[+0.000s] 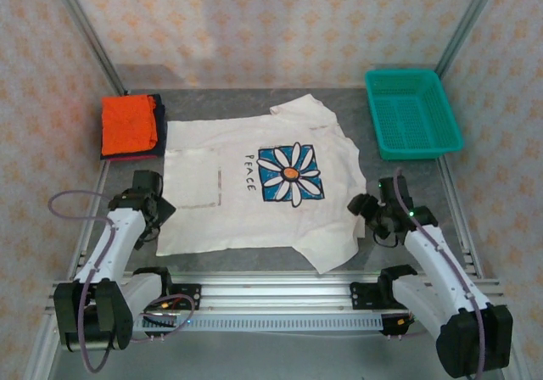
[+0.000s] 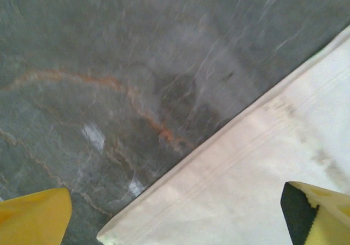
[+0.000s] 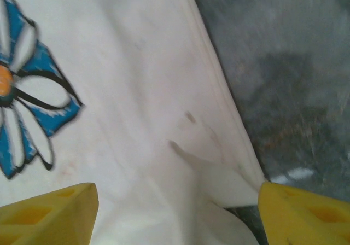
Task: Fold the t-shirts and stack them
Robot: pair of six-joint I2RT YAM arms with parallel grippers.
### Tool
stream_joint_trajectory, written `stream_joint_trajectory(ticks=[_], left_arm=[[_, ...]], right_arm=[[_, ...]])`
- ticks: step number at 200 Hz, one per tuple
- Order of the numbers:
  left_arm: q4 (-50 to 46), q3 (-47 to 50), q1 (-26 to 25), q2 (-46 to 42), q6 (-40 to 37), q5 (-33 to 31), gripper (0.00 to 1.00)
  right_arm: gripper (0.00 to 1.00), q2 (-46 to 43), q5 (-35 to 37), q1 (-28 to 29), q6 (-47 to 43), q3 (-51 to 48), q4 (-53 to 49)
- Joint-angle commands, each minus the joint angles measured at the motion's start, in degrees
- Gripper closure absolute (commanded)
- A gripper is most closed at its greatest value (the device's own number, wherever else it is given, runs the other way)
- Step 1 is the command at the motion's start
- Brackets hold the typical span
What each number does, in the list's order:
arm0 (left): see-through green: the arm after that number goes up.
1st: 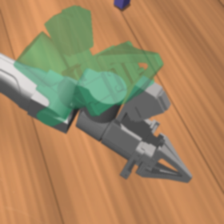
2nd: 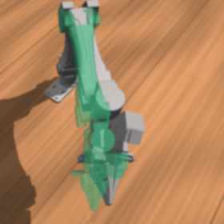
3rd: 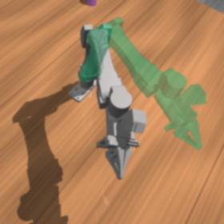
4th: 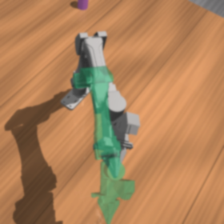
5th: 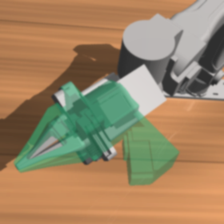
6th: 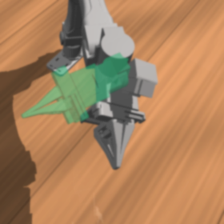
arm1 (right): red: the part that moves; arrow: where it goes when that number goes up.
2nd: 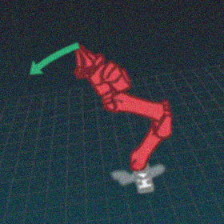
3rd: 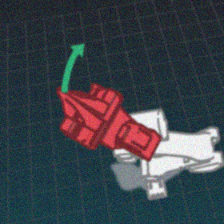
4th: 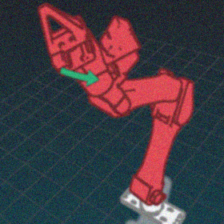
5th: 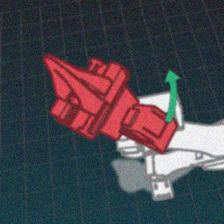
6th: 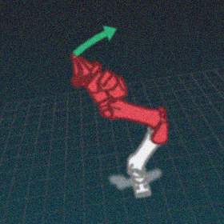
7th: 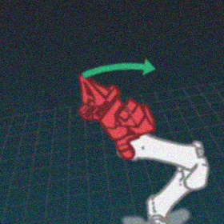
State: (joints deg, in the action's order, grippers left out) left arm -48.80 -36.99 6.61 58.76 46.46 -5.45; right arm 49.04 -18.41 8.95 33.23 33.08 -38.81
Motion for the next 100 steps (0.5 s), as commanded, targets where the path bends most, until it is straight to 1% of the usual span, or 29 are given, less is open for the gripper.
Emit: stream_joint_trajectory(ticks=[1,15,28,38,51,62,67,82,100], left_arm=[[1.4,-5.9,-2.4,1.4,-0.1,-5.0,0.0],[4.9,-9.3,-4.2,6.7,-0.5,-3.9,0.0],[7.6,-13.3,-5.8,13.5,-0.5,-3.3,0.09],[8.7,-16.8,-6.6,19.0,-0.6,-3.4,0.17],[9.1,-21.1,-6.8,25.7,0.0,-3.5,0.28],[10.2,-24.0,-6.9,30.6,0.0,-2.7,0.35],[10.4,-25.3,-6.9,33.3,0.0,-2.2,0.37],[10.9,-28.9,-7.0,39.3,-0.5,-0.8,0.4],[10.6,-32.2,-7.1,45.0,-1.0,0.3,0.43]], right_arm=[[0.23,3.5,6.5,1.1,-6.8,5.8,2.2],[0.23,9.1,7.4,2.4,-9.9,8.9,6.7],[0.25,15.9,9.0,3.9,-11.9,12.5,10.9],[0.3,21.7,10.0,5.0,-13.0,15.7,13.6],[0.39,28.8,11.1,6.2,-14.0,19.9,16.6],[0.46,34.7,11.2,7.1,-14.2,23.2,18.9],[0.5,37.3,10.9,7.3,-14.1,24.7,19.5],[0.57,44.4,9.5,8.2,-13.6,29.1,20.4],[0.62,51.0,8.5,8.7,-12.6,32.9,20.6]])
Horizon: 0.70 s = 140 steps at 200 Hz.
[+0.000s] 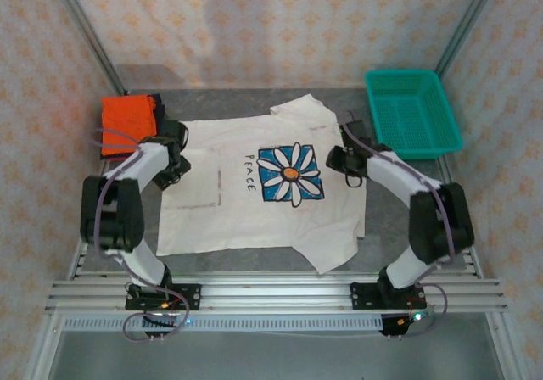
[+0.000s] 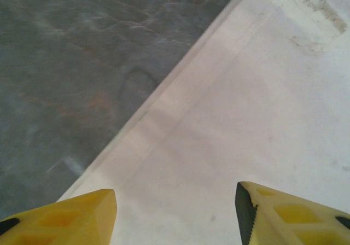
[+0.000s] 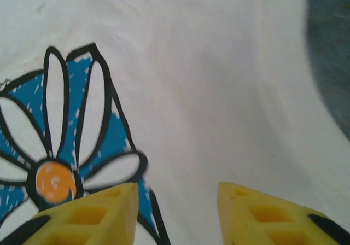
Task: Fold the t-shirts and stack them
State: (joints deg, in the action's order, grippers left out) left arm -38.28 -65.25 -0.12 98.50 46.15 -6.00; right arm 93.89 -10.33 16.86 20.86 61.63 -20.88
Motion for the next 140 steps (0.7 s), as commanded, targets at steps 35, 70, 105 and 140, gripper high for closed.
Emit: stream_joint_trajectory(ticks=[35,70,105,140], left_arm=[[-0.7,-9.2,-0.5,14.9,-1.5,6.4,0.49],[-2.8,-14.2,-0.7,20.5,-1.8,6.0,0.5],[-7.3,-23.8,-0.7,26.6,-2.9,5.6,0.5],[-12.1,-34.5,-0.7,32.7,-3.6,4.3,0.5]], right_arm=[[0.66,13.6,0.6,0.6,0.2,7.9,2.7],[0.67,17.5,1.2,-1.3,-0.1,9.6,2.0],[0.67,22.4,0.5,-4.6,-0.2,14.4,-0.1],[0.66,28.1,-0.3,-6.9,-1.4,22.5,-2.9]])
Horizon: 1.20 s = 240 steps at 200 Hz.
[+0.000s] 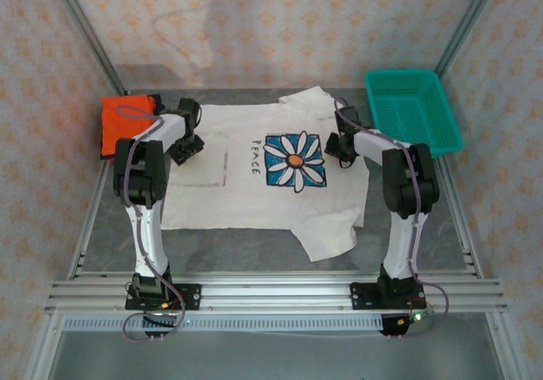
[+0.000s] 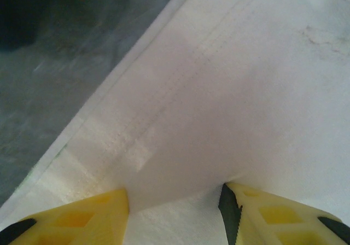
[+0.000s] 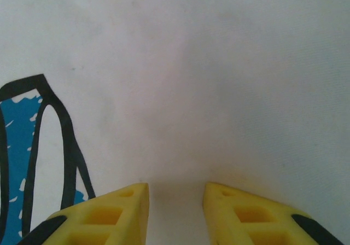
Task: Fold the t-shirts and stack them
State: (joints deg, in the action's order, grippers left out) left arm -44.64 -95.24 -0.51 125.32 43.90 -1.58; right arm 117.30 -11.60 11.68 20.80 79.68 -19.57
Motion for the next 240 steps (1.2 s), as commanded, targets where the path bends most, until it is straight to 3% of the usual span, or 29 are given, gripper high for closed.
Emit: stream_joint_trajectory(ticks=[1,38,67,85,120,144,187,212,240], left_arm=[[-5.9,-4.8,-0.3,6.1,-1.3,-0.1,0.5],[-9.2,-14.1,-0.3,10.8,-1.8,0.7,0.5],[-10.4,-17.6,-0.7,10.5,-2.2,1.2,0.47],[-10.1,-17.0,-1.0,8.0,-2.7,1.6,0.42],[-7.2,-10.2,-2.2,-2.5,-3.3,1.7,0.27],[-4.8,-2.5,-3.1,-12.3,-3.0,0.4,0.19],[-1.5,15.8,-4.6,-31.0,-0.5,-0.3,0.12],[-1.0,25.5,-4.8,-39.2,1.5,-1.9,0.11],[-1.5,33.5,-4.8,-45.2,3.1,-3.6,0.11]], right_arm=[[0.66,4.9,0.9,-1.8,-1.4,4.6,-4.3],[0.61,10.3,-1.8,-2.4,-4.5,15.1,-7.2],[0.54,7.5,-4.1,-2.4,-6.1,17.1,-7.1],[0.45,1.5,-5.1,-2.2,-6.6,13.3,-5.2],[0.33,-15.8,-4.1,-1.9,-6.4,-3.4,0.7],[0.34,-27.8,-2.9,-0.7,-5.0,-16.0,1.0],[0.48,-48.6,-0.4,4.8,1.8,-36.1,-6.7],[0.54,-55.4,-0.6,9.1,8.0,-44.9,-8.3],[0.6,-56.8,0.0,12.9,12.5,-51.2,-6.5]])
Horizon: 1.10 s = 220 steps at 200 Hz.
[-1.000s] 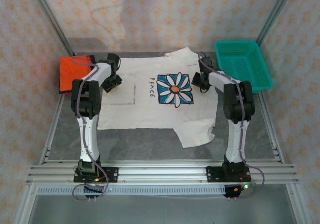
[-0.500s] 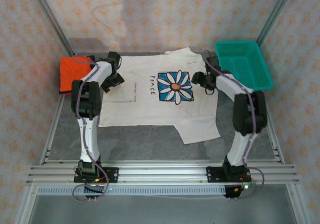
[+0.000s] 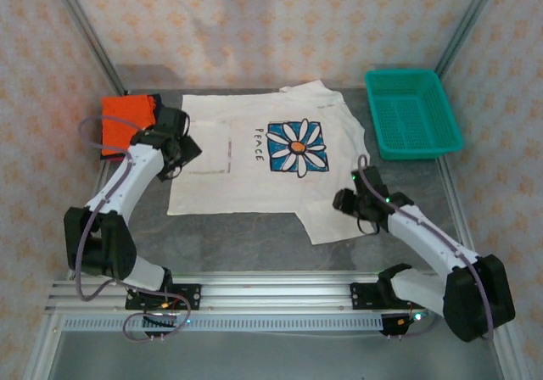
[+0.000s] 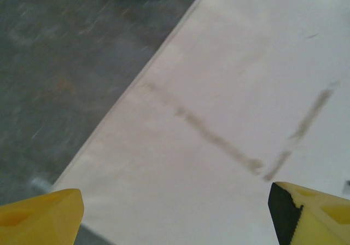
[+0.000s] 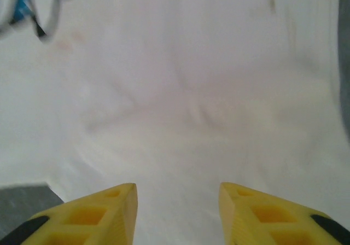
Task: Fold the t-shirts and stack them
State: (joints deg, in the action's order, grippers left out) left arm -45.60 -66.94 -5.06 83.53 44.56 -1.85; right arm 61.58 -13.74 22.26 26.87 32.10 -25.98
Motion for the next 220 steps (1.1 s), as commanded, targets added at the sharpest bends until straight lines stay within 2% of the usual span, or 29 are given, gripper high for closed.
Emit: stream_joint_trajectory(ticks=[1,23,49,70,130,158,168,179,189,206,212,220], left_arm=[[-0.5,5.4,-0.2,-3.6,2.5,-3.3,0.11],[-1.3,8.7,-0.1,-5.5,3.3,-4.7,0.11],[-2.2,9.6,-0.1,-6.1,2.9,-4.8,0.11],[-2.3,10.2,0.0,-7.4,2.8,-4.8,0.11],[-3.0,12.4,1.1,-9.9,3.3,-4.4,0.1],[-1.4,15.0,2.5,-11.3,4.1,-2.3,0.06],[-0.9,15.7,3.2,-11.5,4.2,-1.6,0.0],[-0.9,16.0,3.9,-11.5,4.4,-1.0,0.0],[-0.8,16.5,4.4,-11.9,4.7,-0.7,0.0],[0.5,18.3,5.3,-13.2,6.1,0.7,0.0],[1.2,19.1,5.7,-13.8,6.5,1.3,0.0],[2.1,20.2,6.2,-14.5,7.3,1.9,0.0]], right_arm=[[0.6,-1.0,2.1,2.4,6.5,-3.8,0.0],[0.65,1.0,2.3,3.2,7.3,-6.8,2.9],[0.65,2.7,2.2,4.6,8.5,-8.7,3.1],[0.65,2.1,-0.5,5.3,10.7,-11.4,3.6],[0.63,-8.4,-2.9,11.0,16.4,-12.6,-6.3],[0.62,-13.4,-3.1,11.1,17.1,-10.6,-12.0],[0.61,-14.3,-3.5,11.1,17.5,-9.5,-12.7],[0.59,-14.9,-3.8,11.1,17.8,-7.9,-12.8],[0.53,-15.2,-3.3,11.1,18.1,-6.2,-12.6],[0.32,-16.0,0.7,11.0,17.4,-2.8,-13.7],[0.23,-16.3,2.4,10.9,16.3,-1.4,-14.7],[0.02,-16.3,4.2,10.2,13.8,0.5,-16.2]])
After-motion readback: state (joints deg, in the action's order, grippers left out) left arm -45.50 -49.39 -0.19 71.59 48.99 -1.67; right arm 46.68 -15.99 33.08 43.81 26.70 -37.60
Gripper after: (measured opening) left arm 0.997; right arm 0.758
